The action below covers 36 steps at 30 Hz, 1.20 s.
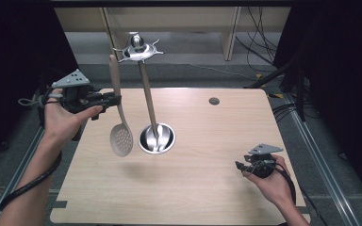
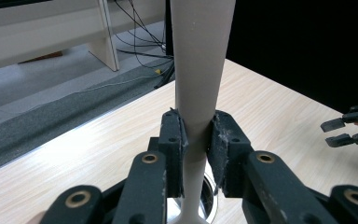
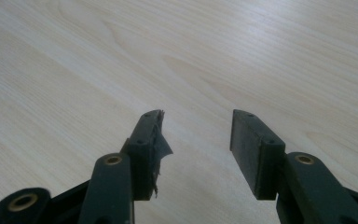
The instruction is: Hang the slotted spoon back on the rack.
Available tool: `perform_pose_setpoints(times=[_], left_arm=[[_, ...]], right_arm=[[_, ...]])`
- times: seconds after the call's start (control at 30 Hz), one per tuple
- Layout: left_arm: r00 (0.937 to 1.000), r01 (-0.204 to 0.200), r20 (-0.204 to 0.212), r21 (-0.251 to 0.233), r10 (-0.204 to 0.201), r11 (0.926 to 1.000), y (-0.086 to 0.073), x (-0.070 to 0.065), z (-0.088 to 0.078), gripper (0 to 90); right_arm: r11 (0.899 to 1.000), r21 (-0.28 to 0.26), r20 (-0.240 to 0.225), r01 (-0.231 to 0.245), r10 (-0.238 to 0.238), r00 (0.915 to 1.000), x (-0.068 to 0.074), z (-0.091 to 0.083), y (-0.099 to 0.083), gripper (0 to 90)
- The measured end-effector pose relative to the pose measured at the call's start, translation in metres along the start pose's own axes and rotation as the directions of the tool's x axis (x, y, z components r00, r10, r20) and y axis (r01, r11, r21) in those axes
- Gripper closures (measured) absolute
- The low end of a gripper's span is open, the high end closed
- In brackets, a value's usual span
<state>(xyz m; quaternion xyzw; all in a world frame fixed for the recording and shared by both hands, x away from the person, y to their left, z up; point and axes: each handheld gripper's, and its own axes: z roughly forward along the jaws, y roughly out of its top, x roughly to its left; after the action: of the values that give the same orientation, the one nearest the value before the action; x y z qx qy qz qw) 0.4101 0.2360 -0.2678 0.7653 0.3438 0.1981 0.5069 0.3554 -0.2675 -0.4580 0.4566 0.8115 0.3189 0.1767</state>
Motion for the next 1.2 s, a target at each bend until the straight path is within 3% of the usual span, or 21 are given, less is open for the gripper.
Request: perform_pose_setpoints(times=[0.1, 0.2, 0.23, 0.7, 0.73, 1.2], left_arm=[[1.0000, -0.001, 0.006, 0.009, 0.001, 1.0000, 0.001, 0.000, 0.001, 74.7], [0.9999, 0.003, 0.017, 0.010, -0.003, 0.9999, 0.002, 0.001, 0.002, 74.7], [0.9999, 0.004, 0.017, 0.010, -0.004, 0.9999, 0.002, 0.001, 0.002, 74.7], [0.9993, 0.013, 0.035, 0.025, -0.014, 0.9996, 0.002, 0.003, 0.010, 74.7], [0.9991, 0.013, 0.041, 0.024, -0.014, 0.9996, 0.003, 0.003, 0.011, 74.7], [0.9991, 0.011, 0.041, 0.039, -0.013, 0.9992, 0.005, 0.003, 0.016, 74.6]], right_arm=[[1.000, -0.003, 0.003, 0.018, -0.018, 0.9998, -0.001, 0.001, 0.000, 54.2], [1.000, 0.000, 0.000, 0.000, 0.000, 1.0000, 0.000, 0.000, 0.000, 54.2], [1.000, -0.002, 0.005, 0.024, -0.024, 0.9997, -0.001, 0.001, 0.000, 54.2], [1.000, 0.001, 0.007, 0.023, -0.023, 0.9997, -0.002, 0.001, -0.001, 54.0], [1.000, 0.005, 0.003, -0.001, 0.001, 1.0000, -0.001, 0.000, 0.000, 54.0], [1.000, -0.006, 0.008, 0.007, -0.007, 0.9999, -0.002, 0.000, -0.001, 54.0]])
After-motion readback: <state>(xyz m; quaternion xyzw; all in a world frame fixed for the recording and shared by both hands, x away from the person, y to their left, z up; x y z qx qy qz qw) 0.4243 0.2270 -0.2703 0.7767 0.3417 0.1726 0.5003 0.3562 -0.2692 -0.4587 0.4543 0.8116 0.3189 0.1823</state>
